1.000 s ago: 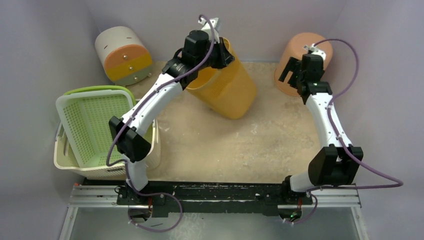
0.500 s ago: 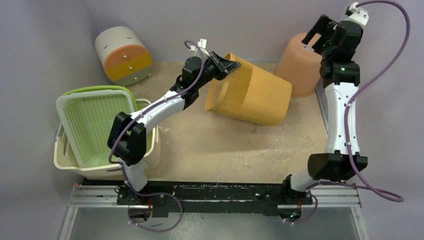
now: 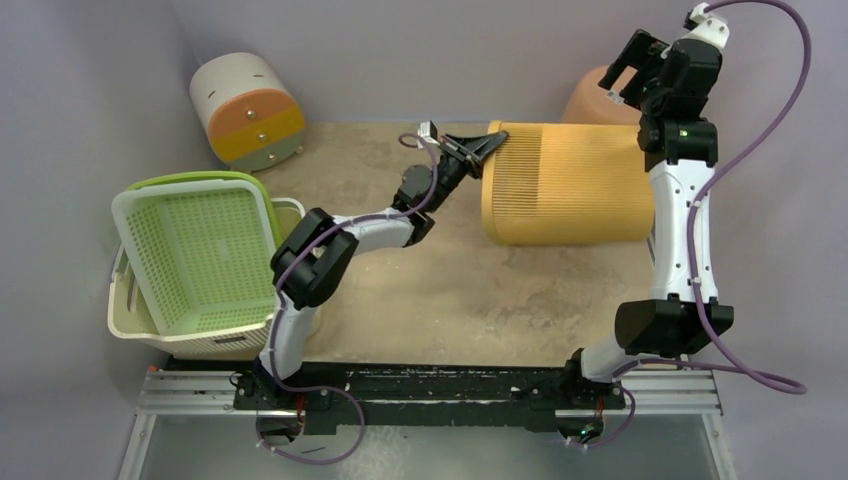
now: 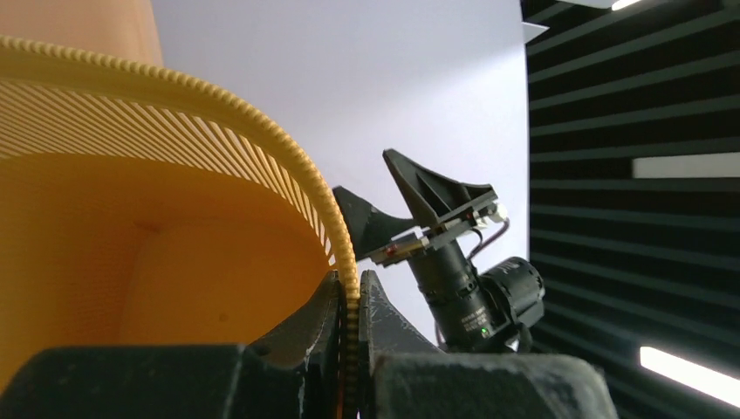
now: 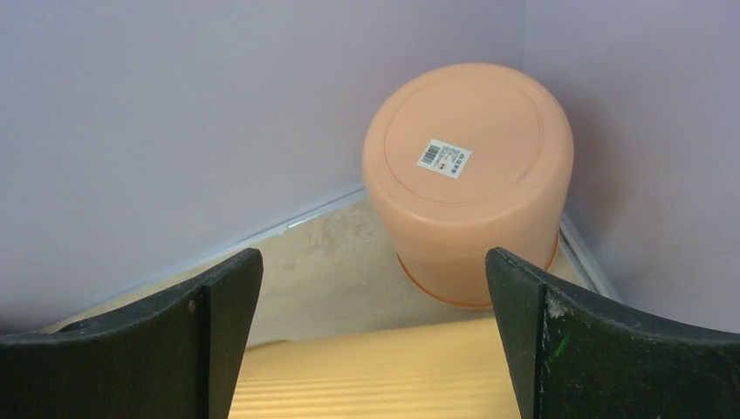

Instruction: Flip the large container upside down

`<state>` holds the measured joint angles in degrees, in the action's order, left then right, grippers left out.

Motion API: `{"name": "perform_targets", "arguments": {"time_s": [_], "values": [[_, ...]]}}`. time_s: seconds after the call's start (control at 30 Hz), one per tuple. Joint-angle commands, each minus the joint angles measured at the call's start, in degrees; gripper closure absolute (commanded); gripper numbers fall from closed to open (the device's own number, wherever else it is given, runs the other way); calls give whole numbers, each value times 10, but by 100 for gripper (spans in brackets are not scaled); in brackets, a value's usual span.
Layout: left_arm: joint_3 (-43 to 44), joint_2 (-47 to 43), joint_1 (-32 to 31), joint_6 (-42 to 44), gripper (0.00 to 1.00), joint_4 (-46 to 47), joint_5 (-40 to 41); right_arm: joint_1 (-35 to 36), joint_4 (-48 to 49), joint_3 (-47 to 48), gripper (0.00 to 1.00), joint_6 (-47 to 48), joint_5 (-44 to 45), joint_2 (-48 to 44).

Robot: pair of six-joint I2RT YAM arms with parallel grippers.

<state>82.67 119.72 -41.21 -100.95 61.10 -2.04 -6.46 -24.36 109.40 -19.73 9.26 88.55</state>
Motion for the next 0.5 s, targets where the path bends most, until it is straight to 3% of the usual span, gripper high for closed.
{"name": "perform_targets", "arguments": {"time_s": [0.0,0.27,0.47], "values": [[-26,34,-22,-214,100,283,112,-3,15,-3,0,16,1,-19],[-97,96,-27,-253,100,327,119,-3,19,-19,0,14,-9,-17],[-185,119,4,-234,100,310,64,-3,25,-32,0,13,-21,-19]]}}
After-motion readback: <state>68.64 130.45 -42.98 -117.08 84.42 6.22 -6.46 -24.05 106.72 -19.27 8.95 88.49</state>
